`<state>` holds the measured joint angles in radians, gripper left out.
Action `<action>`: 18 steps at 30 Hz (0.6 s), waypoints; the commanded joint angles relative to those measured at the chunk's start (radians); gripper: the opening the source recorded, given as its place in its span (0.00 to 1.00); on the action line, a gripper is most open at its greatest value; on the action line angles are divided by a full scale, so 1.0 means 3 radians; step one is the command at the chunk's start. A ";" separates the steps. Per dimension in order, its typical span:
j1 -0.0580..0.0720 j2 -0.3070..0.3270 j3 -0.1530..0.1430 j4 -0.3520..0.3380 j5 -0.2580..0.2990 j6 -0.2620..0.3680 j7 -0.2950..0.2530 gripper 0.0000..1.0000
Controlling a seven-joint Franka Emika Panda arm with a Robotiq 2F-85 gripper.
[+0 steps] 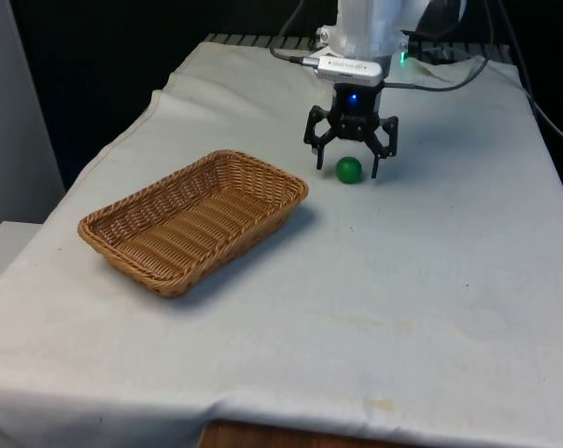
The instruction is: Pick up the ball and place it into the basket.
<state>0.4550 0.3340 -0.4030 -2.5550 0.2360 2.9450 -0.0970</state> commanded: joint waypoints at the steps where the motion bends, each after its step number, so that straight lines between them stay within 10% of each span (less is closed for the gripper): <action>1: -0.0023 -0.0033 0.0033 -0.0013 0.0027 0.0000 -0.0023 1.00; 8: -0.0007 -0.0027 0.0007 -0.0033 0.0010 0.0023 -0.0013 1.00; 12: -0.0003 -0.0030 -0.0003 -0.0047 0.0003 0.0033 -0.0010 0.83; 18: 0.0000 -0.0040 -0.0010 -0.0063 0.0000 0.0037 -0.0010 0.10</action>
<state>0.4550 0.3270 -0.4060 -2.5670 0.2360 2.9460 -0.0980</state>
